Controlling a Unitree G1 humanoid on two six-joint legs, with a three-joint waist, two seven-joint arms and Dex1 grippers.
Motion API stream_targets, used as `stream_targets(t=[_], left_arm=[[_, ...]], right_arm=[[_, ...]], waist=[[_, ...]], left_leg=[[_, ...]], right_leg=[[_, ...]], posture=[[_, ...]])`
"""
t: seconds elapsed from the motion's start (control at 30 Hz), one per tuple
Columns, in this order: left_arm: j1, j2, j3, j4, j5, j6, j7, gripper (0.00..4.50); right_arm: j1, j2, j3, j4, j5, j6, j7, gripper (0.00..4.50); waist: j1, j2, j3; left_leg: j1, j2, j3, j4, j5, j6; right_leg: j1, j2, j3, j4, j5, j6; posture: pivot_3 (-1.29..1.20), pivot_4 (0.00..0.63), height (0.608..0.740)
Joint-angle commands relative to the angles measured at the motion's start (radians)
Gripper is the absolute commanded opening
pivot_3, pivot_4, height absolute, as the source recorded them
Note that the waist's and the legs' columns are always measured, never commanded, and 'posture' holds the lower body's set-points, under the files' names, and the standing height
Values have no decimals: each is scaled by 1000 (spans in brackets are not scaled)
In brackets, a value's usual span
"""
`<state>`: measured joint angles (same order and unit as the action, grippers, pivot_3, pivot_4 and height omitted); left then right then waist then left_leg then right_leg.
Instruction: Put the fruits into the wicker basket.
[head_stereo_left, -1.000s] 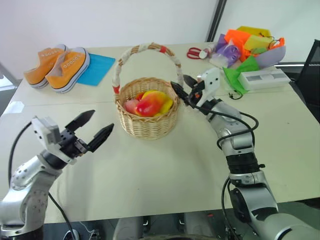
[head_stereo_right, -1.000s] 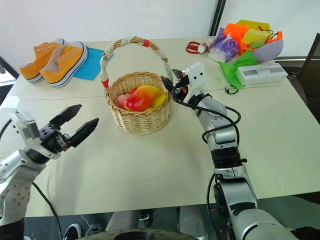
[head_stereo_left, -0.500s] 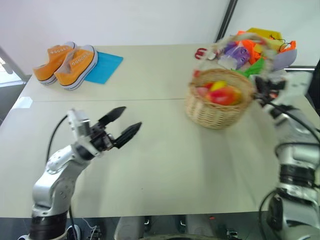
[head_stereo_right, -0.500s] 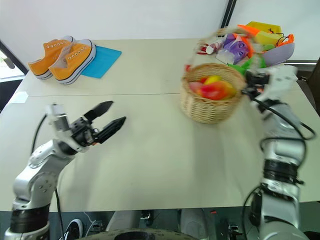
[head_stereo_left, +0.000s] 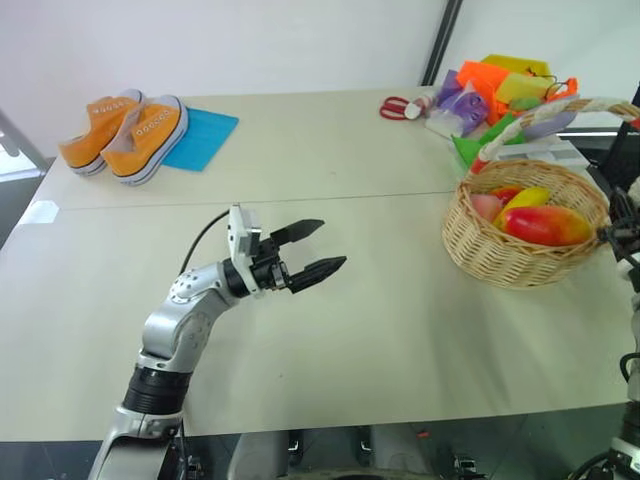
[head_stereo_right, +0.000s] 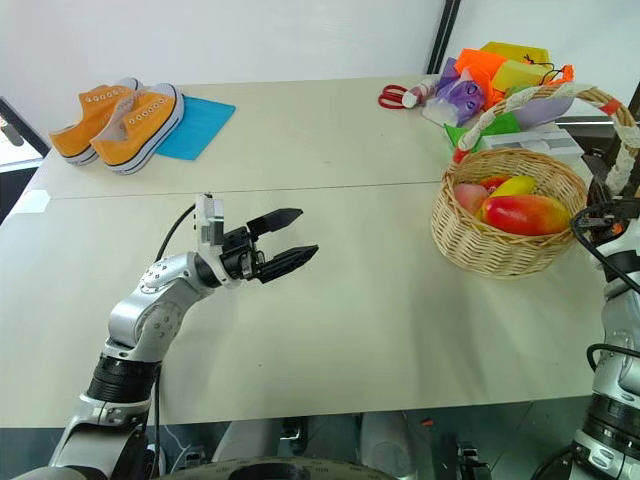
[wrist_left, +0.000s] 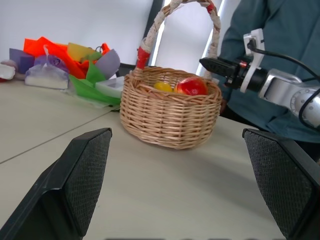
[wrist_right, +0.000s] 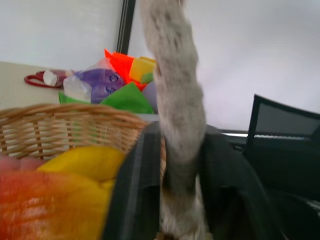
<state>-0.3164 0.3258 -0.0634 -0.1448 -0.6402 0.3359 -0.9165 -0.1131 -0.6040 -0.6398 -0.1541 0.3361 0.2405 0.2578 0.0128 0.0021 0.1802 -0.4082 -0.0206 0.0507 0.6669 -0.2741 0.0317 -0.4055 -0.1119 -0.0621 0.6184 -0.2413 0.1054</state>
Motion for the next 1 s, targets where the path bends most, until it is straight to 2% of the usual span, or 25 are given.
stream_targets(t=[0.03,0.1,0.13,0.27,0.37,0.43,0.5,0.53,0.63,0.7,0.83,1.0], left_arm=[[-9,-4,22,-3,17,-41,-6,4500],[1,-1,30,-8,15,-40,-1,4500],[7,1,34,-11,16,-39,2,4500],[34,5,49,-28,21,-43,17,4500],[50,7,55,-41,27,-46,27,4500],[61,6,65,-47,32,-51,44,4500],[73,12,81,-38,66,-80,74,4500],[79,26,101,-27,88,-92,98,4500],[92,61,161,4,142,-129,165,4500],[104,92,240,32,152,-149,209,4500],[140,124,339,61,173,-171,285,4500],[201,123,407,84,171,-151,350,4500]], right_arm=[[-30,46,-43,-84,-28,-60,-113,2953],[-45,84,-33,-147,-78,-109,-186,4101],[-51,101,-19,-185,-116,-141,-221,4403],[-72,115,103,-330,-354,-165,-331,4403],[-111,114,214,-365,-427,-173,-319,4403],[-114,111,332,-357,-409,-243,-227,4403],[-100,148,451,-345,-290,-247,-100,4403],[-86,166,512,-333,-188,-189,-7,4403],[-53,168,586,-317,12,-70,182,4403],[-25,128,600,-319,119,8,300,4403],[3,43,626,-285,181,66,466,4403],[-57,8,642,-167,135,41,554,4403]], waist=[[0,0,0],[0,0,0],[0,0,0],[-4,0,0],[-4,0,0],[-3,0,0],[-3,0,0],[-4,-1,0],[-1,-1,0],[-1,-1,0],[0,-2,1],[-1,-2,0]], left_leg=[[0,0,0,0,0,0],[0,0,0,0,0,0],[0,0,0,0,0,0],[0,0,0,0,0,0],[0,0,0,0,0,-1],[0,0,0,0,0,-1],[0,0,0,0,0,0],[0,0,0,0,0,0],[0,1,-1,0,0,0],[0,1,-1,0,0,0],[0,1,-1,0,0,1],[0,1,-2,0,-1,0]], right_leg=[[0,0,0,0,0,0],[0,0,0,0,0,0],[0,0,0,0,0,0],[-2,0,1,1,0,0],[-2,1,1,2,0,0],[-1,1,1,2,0,0],[-1,2,1,1,0,0],[-1,2,1,1,0,0],[-1,3,1,1,0,0],[-1,0,1,1,0,0],[-1,-1,0,0,0,0],[-1,-2,0,-1,0,0]], posture=[[0,150,740],[0,150,740],[0,150,740],[0,150,740],[0,150,740],[0,150,740],[0,150,740],[0,150,740],[0,150,740],[0,150,740],[0,150,740],[0,150,740]])
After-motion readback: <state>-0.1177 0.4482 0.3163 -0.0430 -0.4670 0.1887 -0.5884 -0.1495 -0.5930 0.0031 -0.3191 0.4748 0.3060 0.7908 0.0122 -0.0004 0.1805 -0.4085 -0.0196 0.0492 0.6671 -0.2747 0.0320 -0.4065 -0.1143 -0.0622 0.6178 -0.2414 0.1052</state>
